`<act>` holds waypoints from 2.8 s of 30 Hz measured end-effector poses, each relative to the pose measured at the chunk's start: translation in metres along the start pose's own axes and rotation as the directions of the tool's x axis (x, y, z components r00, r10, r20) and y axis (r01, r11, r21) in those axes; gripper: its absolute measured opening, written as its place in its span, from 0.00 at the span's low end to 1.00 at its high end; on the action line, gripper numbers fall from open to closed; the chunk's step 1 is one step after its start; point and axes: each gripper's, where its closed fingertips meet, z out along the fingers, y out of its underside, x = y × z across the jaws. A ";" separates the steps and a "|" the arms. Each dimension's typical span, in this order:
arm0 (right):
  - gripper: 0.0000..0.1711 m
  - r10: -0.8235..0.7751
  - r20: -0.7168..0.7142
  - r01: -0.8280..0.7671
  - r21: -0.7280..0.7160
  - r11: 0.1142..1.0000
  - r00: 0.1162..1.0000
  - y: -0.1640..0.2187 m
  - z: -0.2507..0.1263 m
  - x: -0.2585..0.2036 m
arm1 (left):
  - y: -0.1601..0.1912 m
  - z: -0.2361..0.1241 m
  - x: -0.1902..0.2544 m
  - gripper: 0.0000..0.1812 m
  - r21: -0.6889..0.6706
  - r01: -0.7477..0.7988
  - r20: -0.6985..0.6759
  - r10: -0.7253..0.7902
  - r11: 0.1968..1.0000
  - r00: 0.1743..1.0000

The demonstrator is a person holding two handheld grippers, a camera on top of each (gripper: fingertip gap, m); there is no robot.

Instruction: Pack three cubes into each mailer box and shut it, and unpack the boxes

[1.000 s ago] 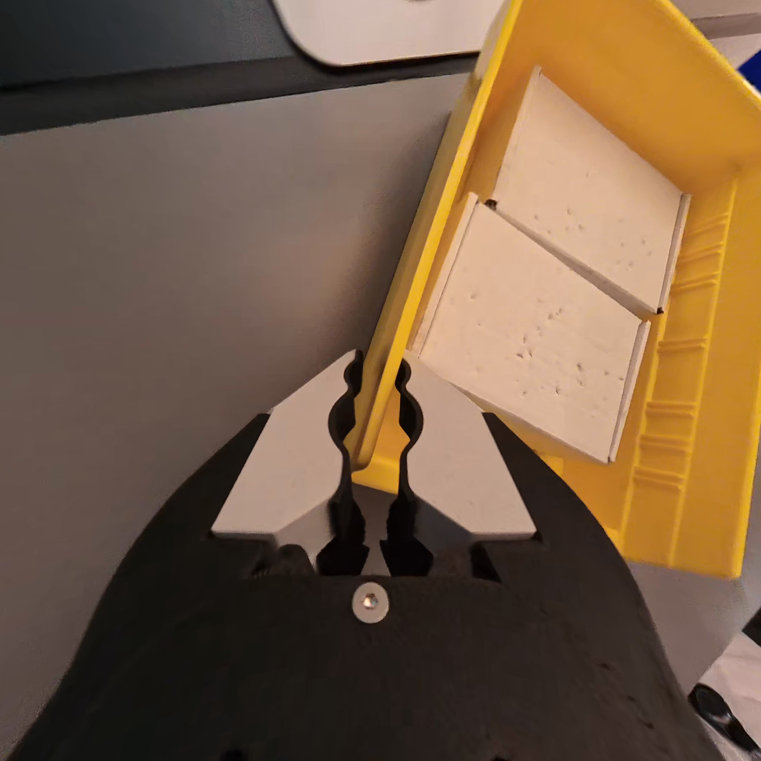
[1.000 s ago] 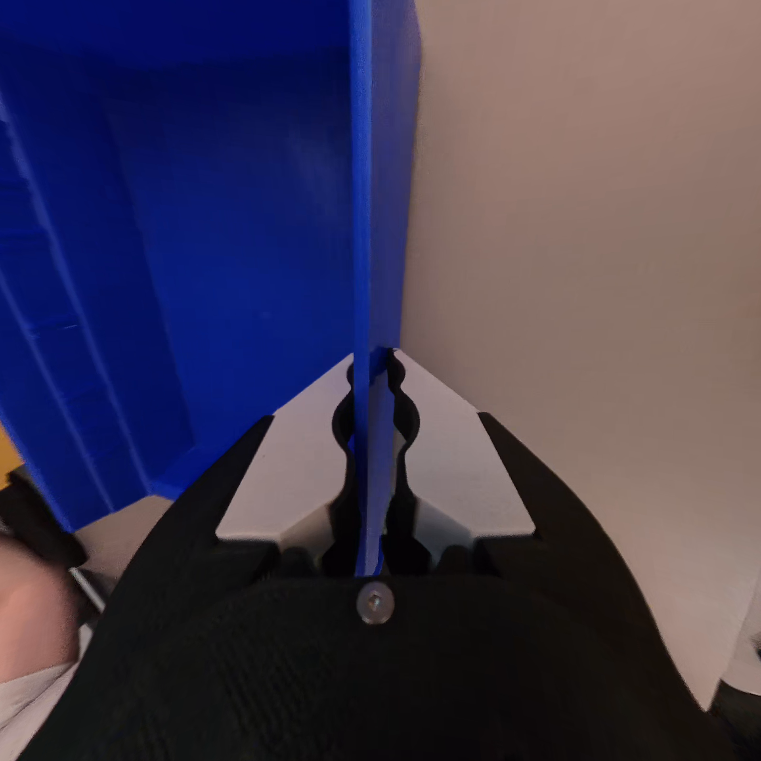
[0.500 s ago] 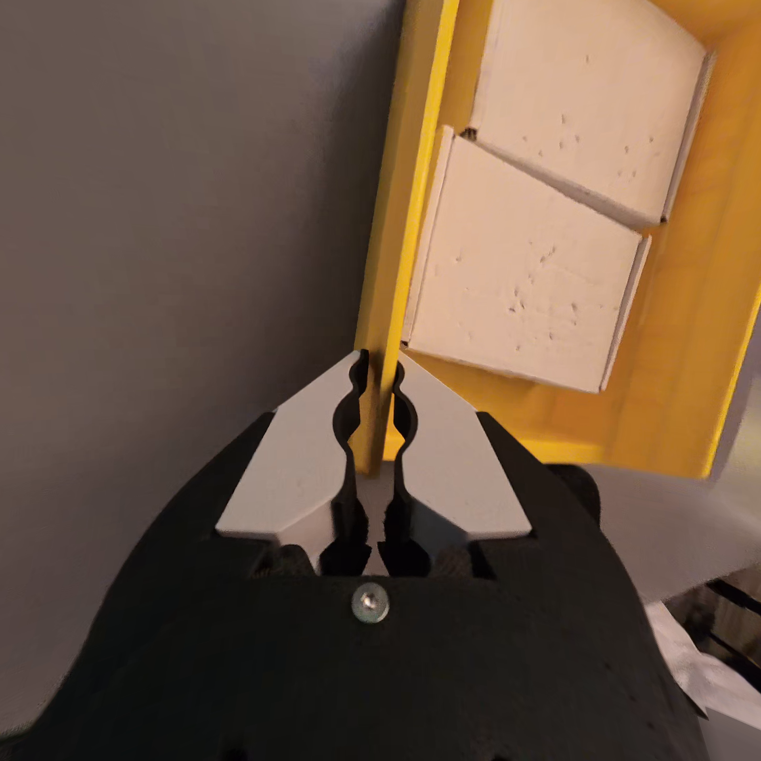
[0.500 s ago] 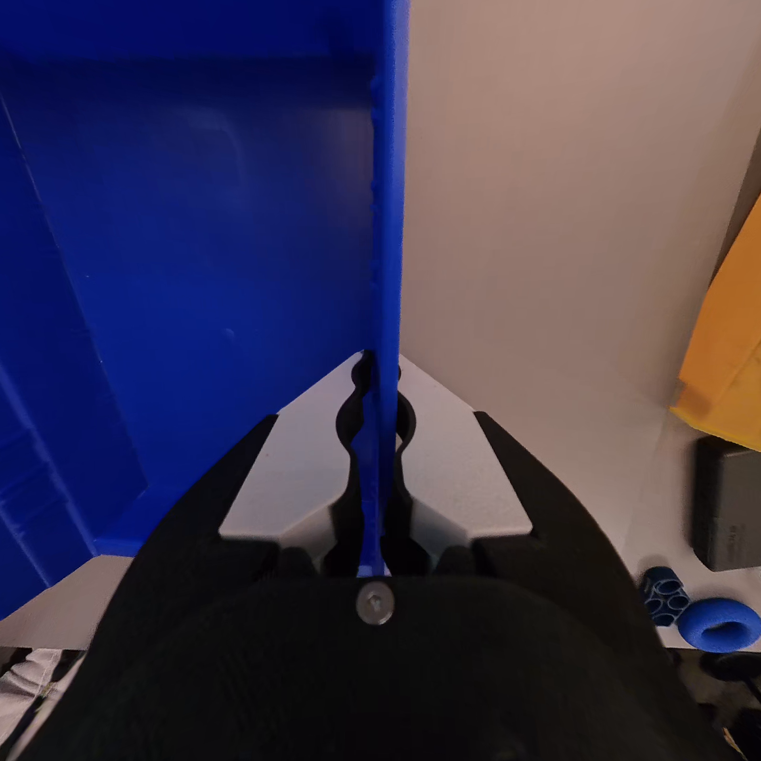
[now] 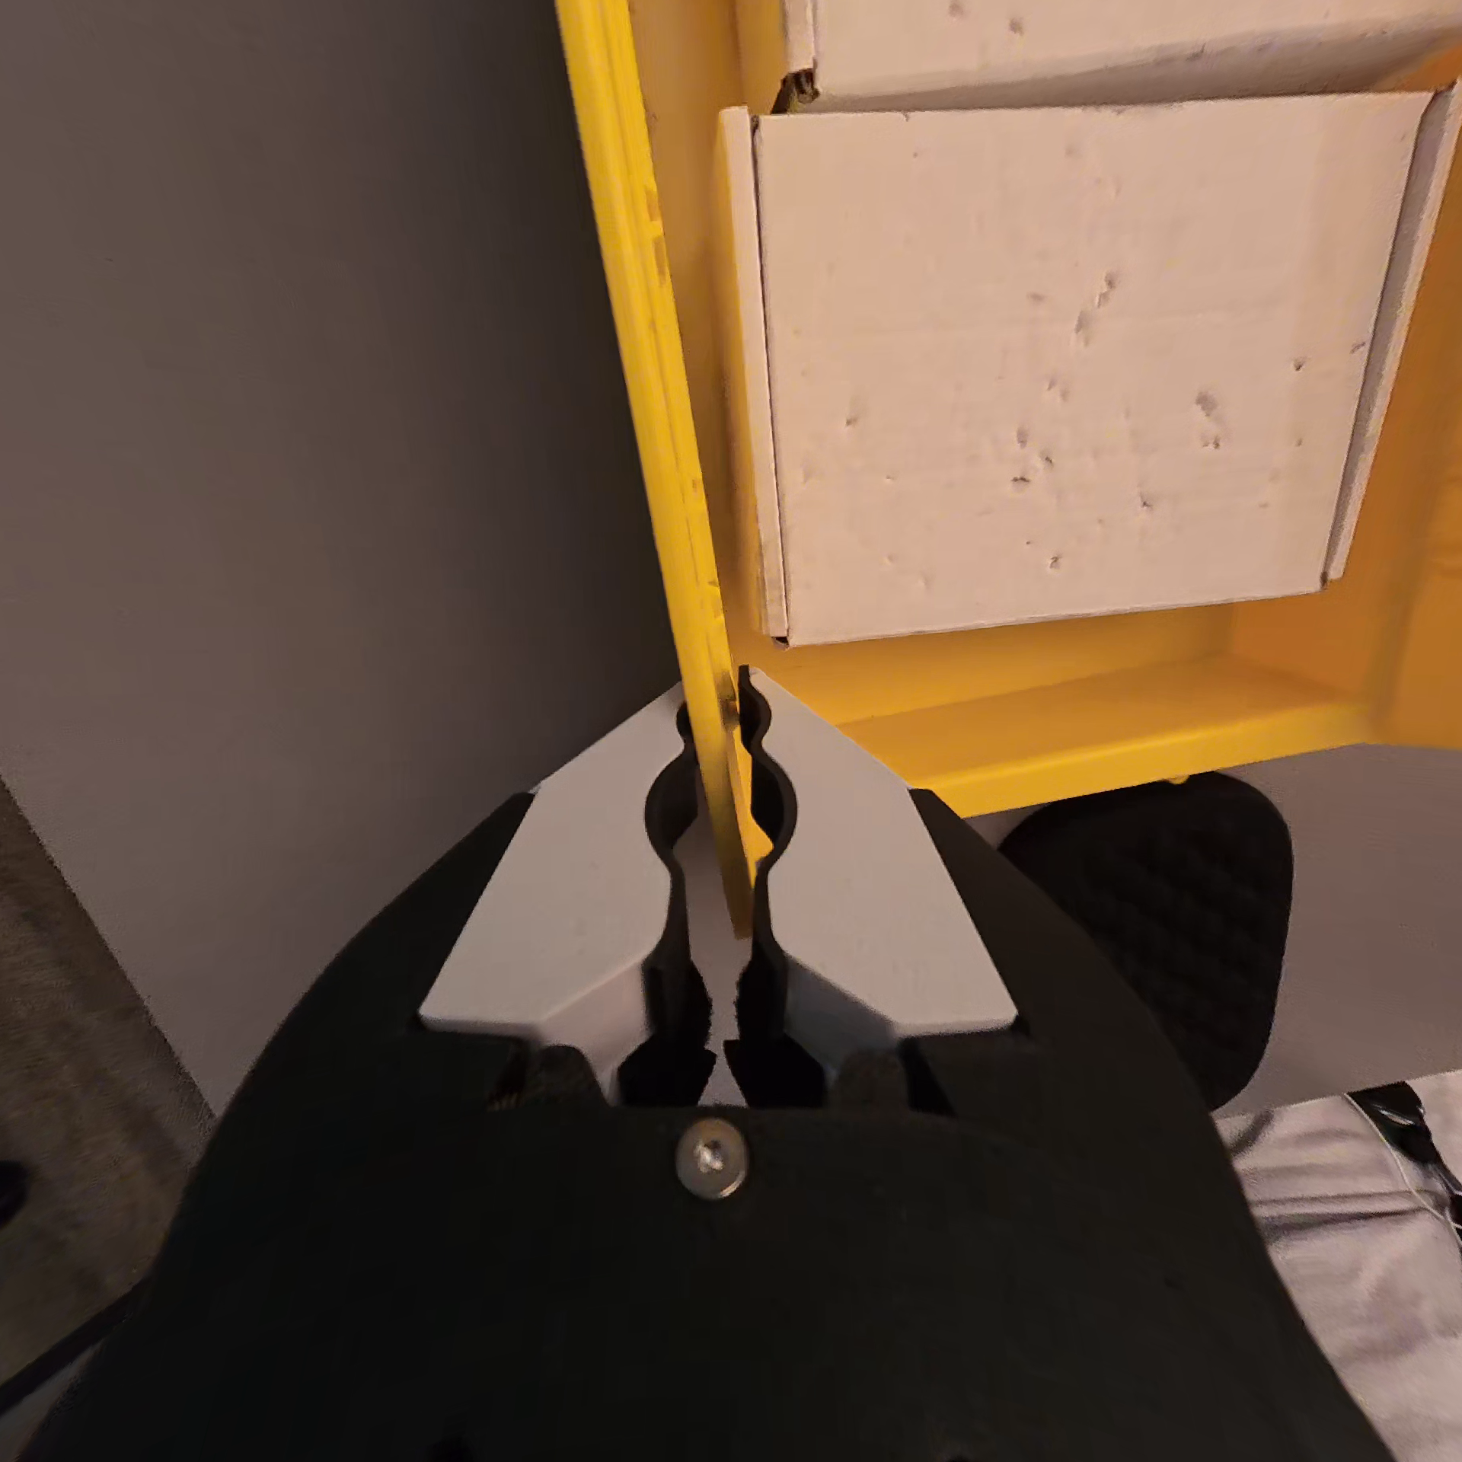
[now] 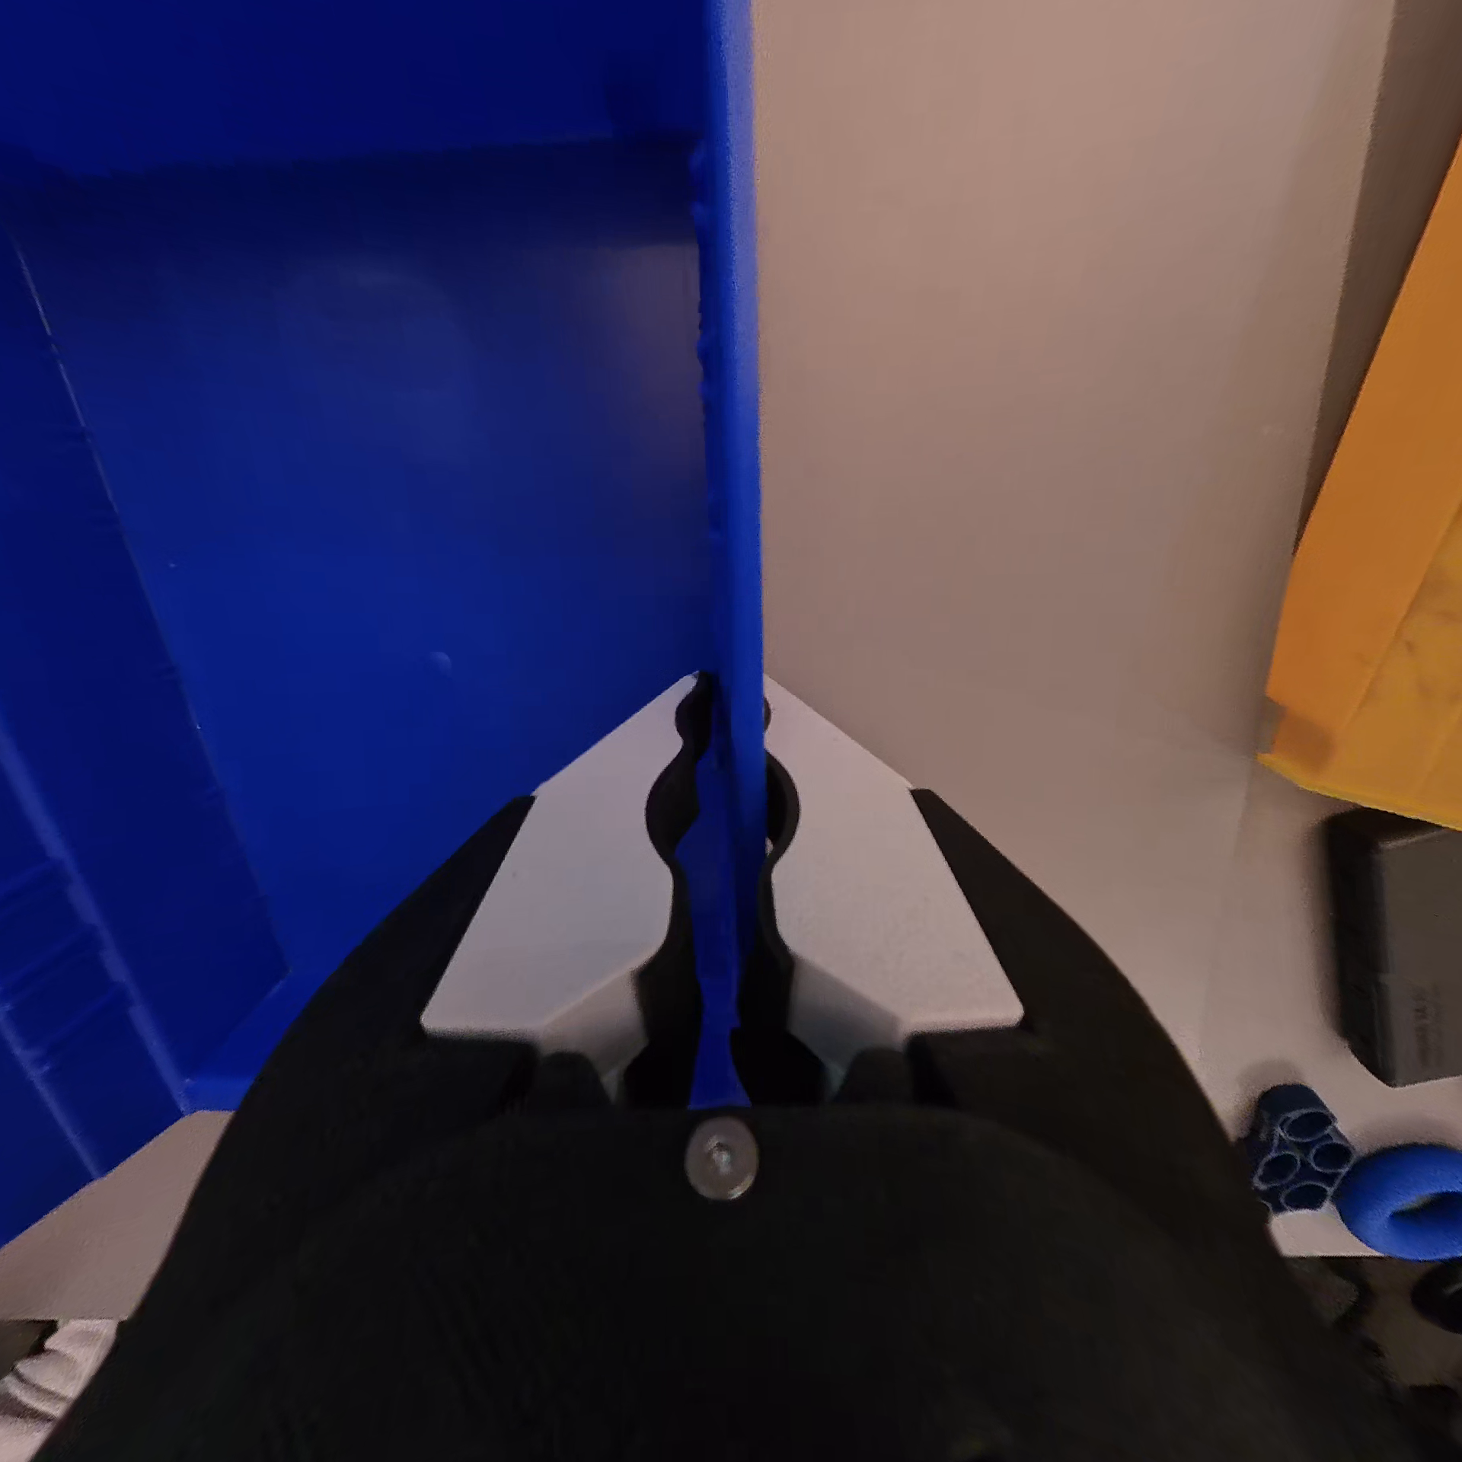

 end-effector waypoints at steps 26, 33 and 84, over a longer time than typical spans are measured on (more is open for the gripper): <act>0.06 -0.318 -0.022 0.319 0.080 0.944 0.948 -0.002 0.002 -0.005 | -0.007 0.022 0.027 0.03 -0.123 0.005 -0.039 -0.009 0.992 0.999; 0.06 -0.405 -0.028 0.406 0.081 0.910 0.914 0.002 0.001 -0.013 | -0.008 0.021 0.027 0.03 -0.132 -0.025 -0.010 0.024 0.991 1.000; 0.17 -0.686 -0.033 0.195 0.968 0.160 0.727 -0.048 -0.250 -0.264 | -0.015 0.008 -0.006 0.02 -0.041 0.188 0.044 -0.187 0.981 0.981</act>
